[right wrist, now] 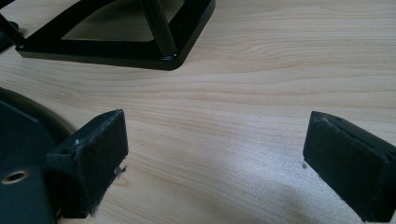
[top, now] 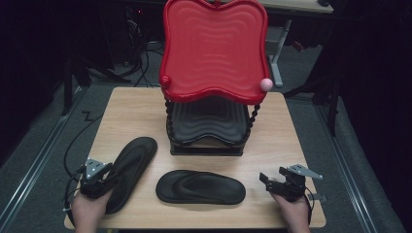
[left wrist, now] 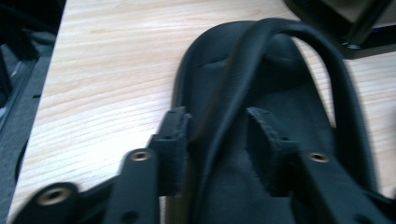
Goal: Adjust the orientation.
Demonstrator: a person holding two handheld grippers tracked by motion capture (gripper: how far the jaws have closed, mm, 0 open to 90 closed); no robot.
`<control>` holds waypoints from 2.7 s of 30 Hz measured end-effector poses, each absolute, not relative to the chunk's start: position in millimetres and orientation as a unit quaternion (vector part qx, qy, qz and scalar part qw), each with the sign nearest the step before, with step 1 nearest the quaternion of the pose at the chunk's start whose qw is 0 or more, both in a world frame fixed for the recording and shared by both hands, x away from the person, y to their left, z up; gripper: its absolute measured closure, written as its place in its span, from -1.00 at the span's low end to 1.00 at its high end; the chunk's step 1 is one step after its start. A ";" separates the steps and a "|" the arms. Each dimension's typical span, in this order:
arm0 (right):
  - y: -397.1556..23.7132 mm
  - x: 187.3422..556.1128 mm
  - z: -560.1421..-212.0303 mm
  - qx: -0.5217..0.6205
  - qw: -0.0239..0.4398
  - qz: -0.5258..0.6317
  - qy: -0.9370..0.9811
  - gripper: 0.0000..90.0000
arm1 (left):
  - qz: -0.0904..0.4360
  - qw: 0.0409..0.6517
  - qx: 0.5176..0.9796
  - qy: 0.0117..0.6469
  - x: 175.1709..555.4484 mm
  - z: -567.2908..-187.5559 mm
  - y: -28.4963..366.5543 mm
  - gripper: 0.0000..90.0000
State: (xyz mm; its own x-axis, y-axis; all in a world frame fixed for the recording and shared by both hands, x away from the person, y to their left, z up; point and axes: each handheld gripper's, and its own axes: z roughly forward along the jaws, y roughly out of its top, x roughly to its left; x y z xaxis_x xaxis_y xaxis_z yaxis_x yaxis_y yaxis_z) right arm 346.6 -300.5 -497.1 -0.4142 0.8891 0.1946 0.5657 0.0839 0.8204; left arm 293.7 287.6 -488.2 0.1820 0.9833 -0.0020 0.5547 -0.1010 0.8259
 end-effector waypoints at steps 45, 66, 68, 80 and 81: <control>-281.9 341.0 -491.9 0.476 0.215 0.451 0.724 -0.43 | 0.314 0.393 0.667 0.550 283.8 -487.6 259.7 0.66; -243.9 358.0 -487.1 0.435 0.221 0.472 0.734 -0.39 | 0.308 0.475 0.663 0.490 222.3 -459.7 221.8 0.67; -243.8 357.5 -486.0 0.433 0.222 0.475 0.733 -0.39 | 0.303 0.477 0.672 0.479 220.3 -458.4 214.5 0.67; -241.1 338.7 -477.4 0.418 0.224 0.496 0.727 -0.38 | 0.292 0.514 0.682 0.430 219.6 -444.7 185.7 0.68; -239.8 335.6 -476.1 0.417 0.221 0.500 0.726 -0.38 | 0.293 0.518 0.682 0.426 220.4 -443.3 182.9 0.68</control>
State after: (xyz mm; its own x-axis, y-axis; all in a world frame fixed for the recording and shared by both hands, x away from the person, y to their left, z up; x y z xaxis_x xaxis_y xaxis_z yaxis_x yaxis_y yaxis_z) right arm 335.6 -239.8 -476.1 -0.5546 0.8265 0.0963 0.3850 0.1523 0.9103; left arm 220.4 182.9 -443.3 0.4655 0.8841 -0.0407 0.2769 -0.1018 0.9555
